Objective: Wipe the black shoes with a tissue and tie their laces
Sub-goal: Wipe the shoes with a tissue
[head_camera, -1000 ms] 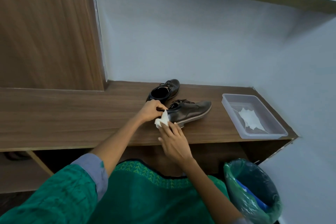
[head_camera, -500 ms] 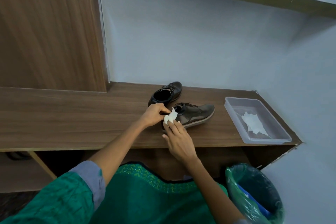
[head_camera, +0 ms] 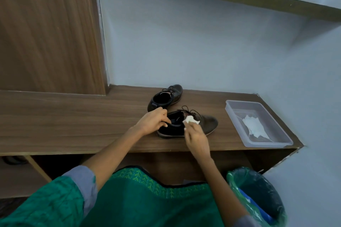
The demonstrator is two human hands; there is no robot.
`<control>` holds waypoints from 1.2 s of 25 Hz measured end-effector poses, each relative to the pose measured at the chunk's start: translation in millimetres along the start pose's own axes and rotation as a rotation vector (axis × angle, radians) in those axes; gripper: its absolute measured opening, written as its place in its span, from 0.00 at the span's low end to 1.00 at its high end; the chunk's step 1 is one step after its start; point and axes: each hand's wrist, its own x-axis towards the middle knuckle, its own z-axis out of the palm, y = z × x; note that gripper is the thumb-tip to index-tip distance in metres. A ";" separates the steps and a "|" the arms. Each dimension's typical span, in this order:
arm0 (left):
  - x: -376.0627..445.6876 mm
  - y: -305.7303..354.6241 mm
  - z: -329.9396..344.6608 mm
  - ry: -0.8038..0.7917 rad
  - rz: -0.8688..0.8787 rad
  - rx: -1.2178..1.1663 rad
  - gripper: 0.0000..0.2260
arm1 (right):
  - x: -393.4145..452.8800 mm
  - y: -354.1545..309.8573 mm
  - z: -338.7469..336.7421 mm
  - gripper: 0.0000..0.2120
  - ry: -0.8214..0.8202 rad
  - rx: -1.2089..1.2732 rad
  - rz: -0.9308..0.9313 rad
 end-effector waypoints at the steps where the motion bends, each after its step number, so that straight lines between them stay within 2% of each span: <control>1: -1.9 -1.9 0.6 0.009 0.007 0.021 0.12 | -4.1 -7.3 7.9 0.16 0.000 -0.022 -0.042; 3: -2.7 -2.9 0.2 0.006 0.025 0.054 0.13 | -7.8 -7.8 16.9 0.18 -0.014 -0.092 -0.019; 7: -0.1 -4.4 2.8 0.015 0.050 0.080 0.14 | -7.1 41.2 6.4 0.19 -0.030 -0.067 0.362; 9: -1.3 -4.8 5.8 0.035 0.064 0.096 0.14 | -0.4 54.0 -5.3 0.18 -0.007 -0.028 0.453; 10: -1.5 -5.8 8.0 0.053 0.067 0.092 0.14 | 4.4 50.2 -9.0 0.17 0.018 -0.006 0.404; 12: -4.4 -5.7 10.4 0.096 0.066 0.084 0.13 | 10.1 27.9 -7.6 0.16 0.027 0.058 0.175; 14: -10.2 -4.4 15.5 0.151 0.083 0.107 0.14 | 8.8 2.4 6.0 0.19 -0.002 0.070 0.044; 19: -21.6 -0.6 31.5 0.212 0.050 0.181 0.24 | 4.5 20.4 17.4 0.25 -0.054 -0.045 0.123; 23: -17.0 -2.2 28.2 0.215 0.089 0.209 0.25 | 9.3 49.1 11.9 0.26 -0.119 -0.191 0.210; 26: -15.0 -2.6 27.5 0.212 0.095 0.212 0.24 | 19.9 63.2 1.1 0.24 -0.122 -0.248 0.424; 28: -14.8 -1.6 28.9 0.232 0.099 0.199 0.23 | 30.7 68.5 -13.0 0.22 -0.132 -0.148 0.546; 29: -14.9 -0.9 30.1 0.239 0.099 0.187 0.22 | 35.0 66.8 -17.7 0.21 -0.119 -0.083 0.506; 30: -14.8 -1.3 32.2 0.246 0.099 0.179 0.21 | 38.7 61.1 -20.4 0.20 -0.110 -0.041 0.383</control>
